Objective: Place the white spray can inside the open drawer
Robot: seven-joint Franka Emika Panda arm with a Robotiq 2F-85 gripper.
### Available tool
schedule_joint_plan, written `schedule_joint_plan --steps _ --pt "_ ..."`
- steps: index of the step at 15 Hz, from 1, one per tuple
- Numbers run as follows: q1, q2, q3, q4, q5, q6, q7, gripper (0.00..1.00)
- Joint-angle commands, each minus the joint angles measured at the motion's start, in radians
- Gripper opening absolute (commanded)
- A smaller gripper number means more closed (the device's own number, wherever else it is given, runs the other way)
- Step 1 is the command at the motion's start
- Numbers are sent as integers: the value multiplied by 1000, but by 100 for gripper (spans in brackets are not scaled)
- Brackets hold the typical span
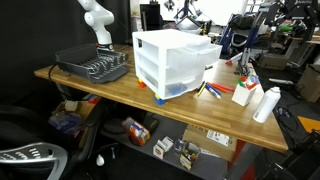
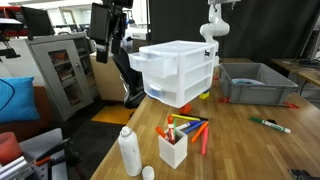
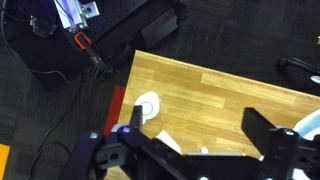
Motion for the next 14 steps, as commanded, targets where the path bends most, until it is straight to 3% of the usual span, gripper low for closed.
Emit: schedule_joint_plan --steps 1,7,13,14 --pt "-39 44 -23 2 67 1 39 100" --pt "-122 178 -125 -72 205 135 86 100" --pt "-138 352 -170 -99 380 354 130 100" --pt "-134 328 -170 -98 331 313 111 100"
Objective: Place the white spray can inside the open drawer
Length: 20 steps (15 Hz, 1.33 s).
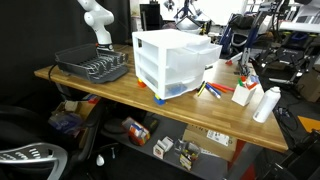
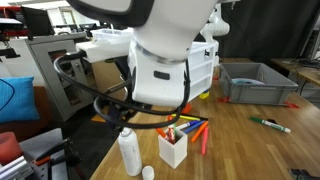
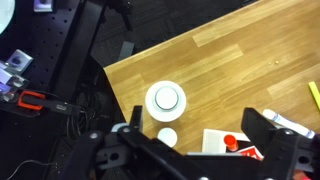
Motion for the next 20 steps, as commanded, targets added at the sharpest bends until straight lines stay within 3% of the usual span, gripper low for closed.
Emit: schedule_joint_plan --steps 1,8,15,20 --pt "0 17 -1 3 2 6 -1 100" --pt "-3 40 -4 12 44 2 -33 100" --pt "-75 152 -45 9 331 -78 -343 100" --pt "-114 193 -80 -4 351 -184 -449 100"
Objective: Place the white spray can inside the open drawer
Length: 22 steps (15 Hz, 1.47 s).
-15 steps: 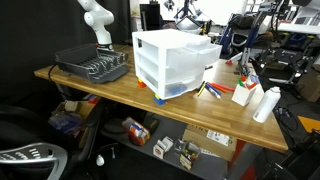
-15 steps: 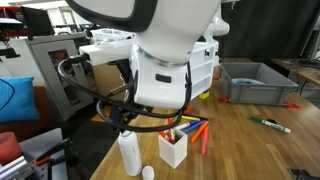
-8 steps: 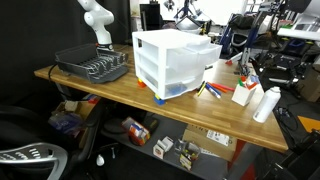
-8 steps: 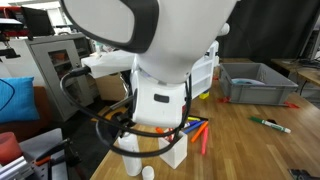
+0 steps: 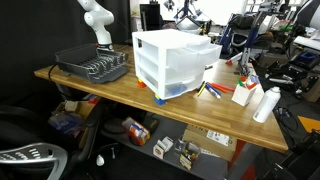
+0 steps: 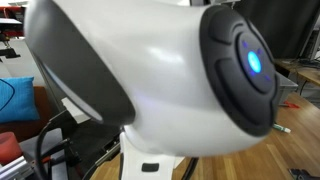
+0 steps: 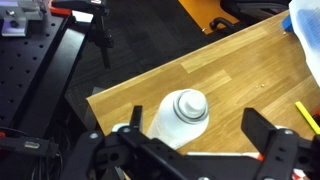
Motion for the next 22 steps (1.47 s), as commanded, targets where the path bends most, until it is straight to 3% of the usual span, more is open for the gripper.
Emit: schedule_joint_plan --steps 1,11,13,19,20,22 --pt "-21 29 -5 6 28 -81 -66 100" --pt "-22 182 11 48 99 -193 -121 98" --pt "-22 192 7 54 100 -196 -119 73" --pt "-16 182 7 80 93 -203 -116 32" --pt "-13 173 8 83 85 -209 -116 27" --pt "-8 155 8 90 72 -229 -115 27"
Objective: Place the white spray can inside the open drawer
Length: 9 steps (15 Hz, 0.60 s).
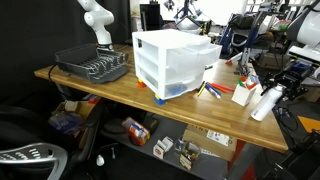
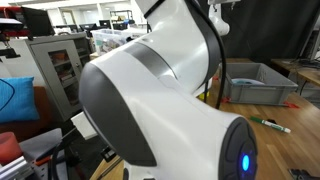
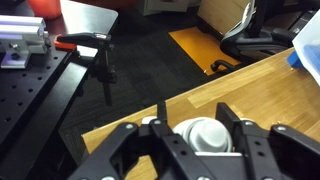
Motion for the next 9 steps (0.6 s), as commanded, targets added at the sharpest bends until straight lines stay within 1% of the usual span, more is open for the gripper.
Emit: schedule_joint_plan --steps 1,5,9 --pt "1 -31 0 12 -14 -48 -16 27" --pt "15 -112 3 8 -51 -113 -42 27" --pt "15 -258 -5 -8 -94 -209 -115 27"
